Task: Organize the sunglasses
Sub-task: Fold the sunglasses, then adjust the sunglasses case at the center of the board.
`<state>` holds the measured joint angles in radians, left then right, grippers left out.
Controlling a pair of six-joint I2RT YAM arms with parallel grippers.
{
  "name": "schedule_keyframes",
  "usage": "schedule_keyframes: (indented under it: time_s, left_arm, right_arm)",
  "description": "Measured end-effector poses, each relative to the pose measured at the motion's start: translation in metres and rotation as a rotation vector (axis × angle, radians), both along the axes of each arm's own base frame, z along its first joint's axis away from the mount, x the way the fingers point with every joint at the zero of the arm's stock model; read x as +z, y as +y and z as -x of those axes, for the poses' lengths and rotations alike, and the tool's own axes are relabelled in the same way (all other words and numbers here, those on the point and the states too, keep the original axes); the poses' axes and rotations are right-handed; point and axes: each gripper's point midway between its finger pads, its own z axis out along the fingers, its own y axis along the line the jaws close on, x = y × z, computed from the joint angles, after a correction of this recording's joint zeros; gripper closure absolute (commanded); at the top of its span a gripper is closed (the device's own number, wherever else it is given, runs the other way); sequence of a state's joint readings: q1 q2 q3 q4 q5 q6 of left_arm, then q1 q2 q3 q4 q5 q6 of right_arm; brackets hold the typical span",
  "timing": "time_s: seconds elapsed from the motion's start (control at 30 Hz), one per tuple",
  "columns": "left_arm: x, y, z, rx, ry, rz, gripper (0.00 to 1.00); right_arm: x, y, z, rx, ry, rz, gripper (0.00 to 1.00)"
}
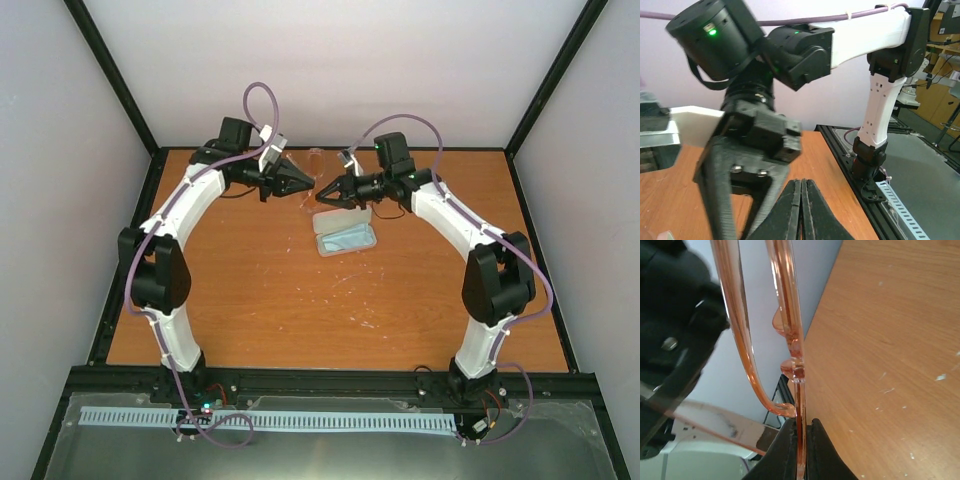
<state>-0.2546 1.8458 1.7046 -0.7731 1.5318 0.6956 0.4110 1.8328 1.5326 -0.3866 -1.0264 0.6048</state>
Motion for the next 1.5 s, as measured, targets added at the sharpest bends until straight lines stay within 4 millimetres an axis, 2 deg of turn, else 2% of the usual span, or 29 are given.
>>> schedule_keyframes:
  time_s: [0.13,0.33,0.47,0.5,0.57,0.63,0.7,0.8,0.93,1.03,1.17,1.23,1.33,1.4,1.5]
  left_arm:
    - [-0.004,-0.003,-0.01,-0.002,0.001,0.006,0.95]
    - [-0.015,-0.006,-0.024,0.0,0.023,0.003,0.93]
    - [-0.02,-0.008,-0.031,0.005,0.031,-0.004,0.81]
    - [-0.021,-0.008,-0.033,0.007,0.034,-0.007,0.76]
    - [-0.021,-0.005,-0.038,0.028,0.028,-0.017,0.57]
    - [-0.019,-0.003,-0.044,0.051,0.02,-0.025,0.52]
    - [-0.015,0.004,-0.057,0.094,0.022,-0.033,0.55]
    - [-0.014,0.03,-0.086,0.211,0.012,-0.046,0.76]
    - [-0.027,0.061,-0.125,0.352,0.024,-0.078,0.93]
    - [-0.054,0.066,-0.156,0.391,0.065,-0.113,0.96]
    - [-0.124,0.055,-0.178,0.409,0.185,-0.213,0.97]
    - [-0.169,0.045,-0.177,0.409,0.249,-0.295,0.98]
    - [-0.213,0.03,-0.164,0.387,0.299,-0.402,0.98]
    - [-0.229,0.022,-0.155,0.372,0.306,-0.457,0.97]
    - [-0.236,0.011,-0.146,0.349,0.288,-0.497,0.96]
  right_arm:
    - [0.014,0.012,0.021,0.064,-0.028,-0.022,0.97]
    - [0.01,0.02,0.036,0.111,-0.003,-0.016,0.97]
    - [0.002,0.015,0.037,0.1,0.018,0.01,0.97]
    - [-0.002,0.014,0.037,0.097,0.023,0.019,0.97]
    - [-0.011,0.012,0.038,0.087,0.032,0.033,0.97]
    - [-0.024,0.005,0.041,0.062,0.056,0.053,0.97]
    - [-0.036,-0.004,0.043,0.024,0.083,0.067,0.97]
    - [-0.051,-0.022,0.039,-0.066,0.118,0.077,0.97]
    - [-0.054,-0.042,0.027,-0.197,0.121,0.066,0.97]
    - [-0.056,-0.056,0.018,-0.317,0.122,0.046,0.97]
    - [-0.076,-0.078,0.016,-0.519,0.18,0.007,0.97]
    - [-0.093,-0.09,0.017,-0.628,0.233,-0.004,0.97]
    - [-0.113,-0.108,0.016,-0.767,0.294,-0.004,0.97]
    - [-0.113,-0.114,0.009,-0.828,0.298,-0.015,0.97]
    - [-0.1,-0.117,-0.003,-0.877,0.275,-0.059,0.97]
